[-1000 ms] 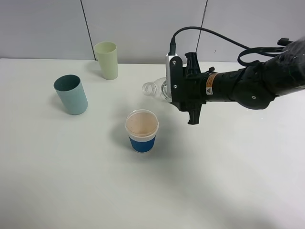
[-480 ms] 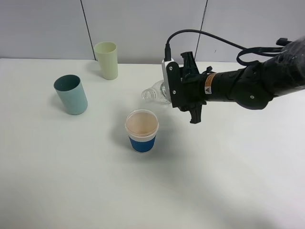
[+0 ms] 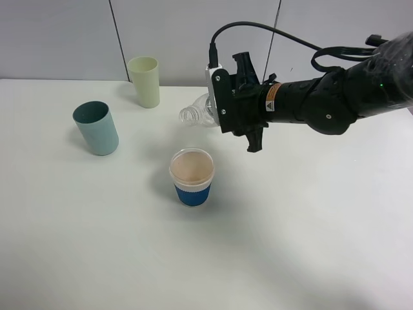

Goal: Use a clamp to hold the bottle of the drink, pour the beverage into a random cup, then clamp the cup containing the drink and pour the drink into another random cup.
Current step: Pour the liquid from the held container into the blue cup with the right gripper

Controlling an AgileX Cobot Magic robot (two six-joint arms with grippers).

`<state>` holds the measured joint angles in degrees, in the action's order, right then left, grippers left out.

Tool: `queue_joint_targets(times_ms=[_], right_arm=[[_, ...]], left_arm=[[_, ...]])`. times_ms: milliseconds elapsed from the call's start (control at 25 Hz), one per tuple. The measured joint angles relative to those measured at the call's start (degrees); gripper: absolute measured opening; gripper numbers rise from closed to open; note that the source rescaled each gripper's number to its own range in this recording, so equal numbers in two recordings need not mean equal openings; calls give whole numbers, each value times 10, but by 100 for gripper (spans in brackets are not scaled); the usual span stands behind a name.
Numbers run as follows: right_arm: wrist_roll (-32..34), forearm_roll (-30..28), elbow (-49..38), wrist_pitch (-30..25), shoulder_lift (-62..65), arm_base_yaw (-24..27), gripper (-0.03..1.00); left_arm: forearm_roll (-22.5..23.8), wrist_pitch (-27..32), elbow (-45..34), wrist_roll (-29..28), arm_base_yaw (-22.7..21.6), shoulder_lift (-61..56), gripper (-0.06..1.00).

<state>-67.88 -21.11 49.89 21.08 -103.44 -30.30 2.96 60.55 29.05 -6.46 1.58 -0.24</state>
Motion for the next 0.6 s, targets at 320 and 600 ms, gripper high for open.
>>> queue_joint_targets(times_ms=[320, 600], right_arm=[[-37, -1, 0, 0, 0, 0, 0], [-78, -1, 0, 0, 0, 0, 0]], left_arm=[[0, 0, 0, 0, 0, 0, 100], [0, 0, 0, 0, 0, 0, 100]])
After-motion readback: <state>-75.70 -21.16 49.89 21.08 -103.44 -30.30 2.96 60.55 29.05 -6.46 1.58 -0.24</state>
